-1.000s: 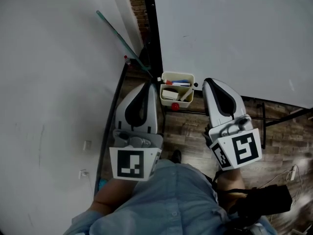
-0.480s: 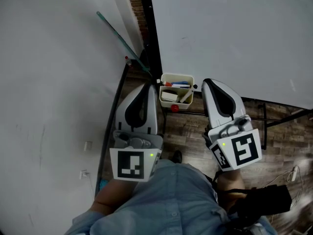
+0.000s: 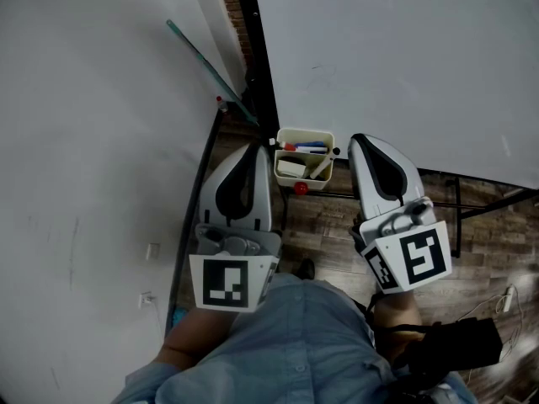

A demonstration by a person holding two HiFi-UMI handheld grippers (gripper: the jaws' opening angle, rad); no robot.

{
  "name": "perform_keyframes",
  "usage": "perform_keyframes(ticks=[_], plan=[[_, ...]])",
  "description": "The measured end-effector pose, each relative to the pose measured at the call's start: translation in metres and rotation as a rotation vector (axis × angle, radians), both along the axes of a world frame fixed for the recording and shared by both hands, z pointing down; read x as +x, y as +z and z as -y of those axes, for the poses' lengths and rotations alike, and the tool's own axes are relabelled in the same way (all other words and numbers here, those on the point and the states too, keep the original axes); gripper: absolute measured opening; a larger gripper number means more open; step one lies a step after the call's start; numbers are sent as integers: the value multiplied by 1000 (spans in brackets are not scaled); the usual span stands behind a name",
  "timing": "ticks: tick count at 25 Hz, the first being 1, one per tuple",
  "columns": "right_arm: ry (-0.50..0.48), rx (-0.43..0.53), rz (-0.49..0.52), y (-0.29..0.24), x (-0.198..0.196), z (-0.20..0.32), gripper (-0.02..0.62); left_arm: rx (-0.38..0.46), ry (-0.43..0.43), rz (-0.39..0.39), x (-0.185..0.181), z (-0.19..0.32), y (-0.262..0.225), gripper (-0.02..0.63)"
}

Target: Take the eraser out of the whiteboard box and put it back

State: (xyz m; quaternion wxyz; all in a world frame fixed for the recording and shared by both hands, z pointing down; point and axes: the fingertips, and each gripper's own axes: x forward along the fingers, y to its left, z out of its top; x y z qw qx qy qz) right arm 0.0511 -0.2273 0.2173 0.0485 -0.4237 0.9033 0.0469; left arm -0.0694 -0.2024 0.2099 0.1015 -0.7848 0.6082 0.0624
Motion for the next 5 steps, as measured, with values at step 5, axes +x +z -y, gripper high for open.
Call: perform_keyframes(ticks=[5], plan=[[-3, 2, 6, 0, 2, 2, 0, 3, -1, -1, 2, 3, 0, 5]])
